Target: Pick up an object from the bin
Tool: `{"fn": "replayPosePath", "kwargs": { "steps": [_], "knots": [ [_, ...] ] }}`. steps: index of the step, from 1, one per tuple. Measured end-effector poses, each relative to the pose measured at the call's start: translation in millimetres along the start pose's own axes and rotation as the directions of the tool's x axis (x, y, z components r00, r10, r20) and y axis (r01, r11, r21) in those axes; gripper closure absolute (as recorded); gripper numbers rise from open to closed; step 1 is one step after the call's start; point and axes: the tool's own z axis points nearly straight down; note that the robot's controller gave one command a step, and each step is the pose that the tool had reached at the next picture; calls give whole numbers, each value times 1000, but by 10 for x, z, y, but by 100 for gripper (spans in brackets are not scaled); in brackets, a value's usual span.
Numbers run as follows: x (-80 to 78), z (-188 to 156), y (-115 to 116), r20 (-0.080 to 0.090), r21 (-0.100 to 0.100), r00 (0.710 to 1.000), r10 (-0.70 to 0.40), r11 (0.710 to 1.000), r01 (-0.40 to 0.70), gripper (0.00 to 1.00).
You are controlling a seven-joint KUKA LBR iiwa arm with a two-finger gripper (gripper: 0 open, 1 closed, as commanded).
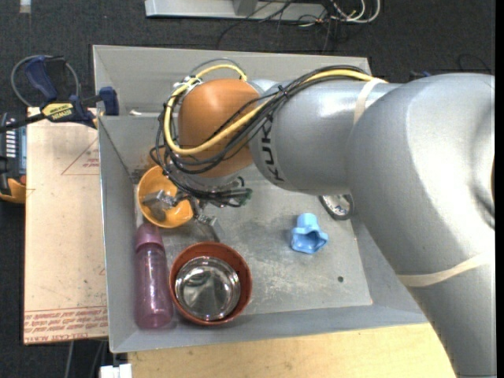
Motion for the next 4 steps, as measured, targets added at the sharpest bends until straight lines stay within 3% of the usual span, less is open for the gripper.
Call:
{"fn": "replayPosePath", "kwargs": {
  "steps": [1, 4],
  "knots": [
    [230, -403, 181, 0, 6, 999, -55, 998, 55, 100],
    [231, -401, 180, 0, 6, 999, -54, 999, 54, 100]
  ]
}}
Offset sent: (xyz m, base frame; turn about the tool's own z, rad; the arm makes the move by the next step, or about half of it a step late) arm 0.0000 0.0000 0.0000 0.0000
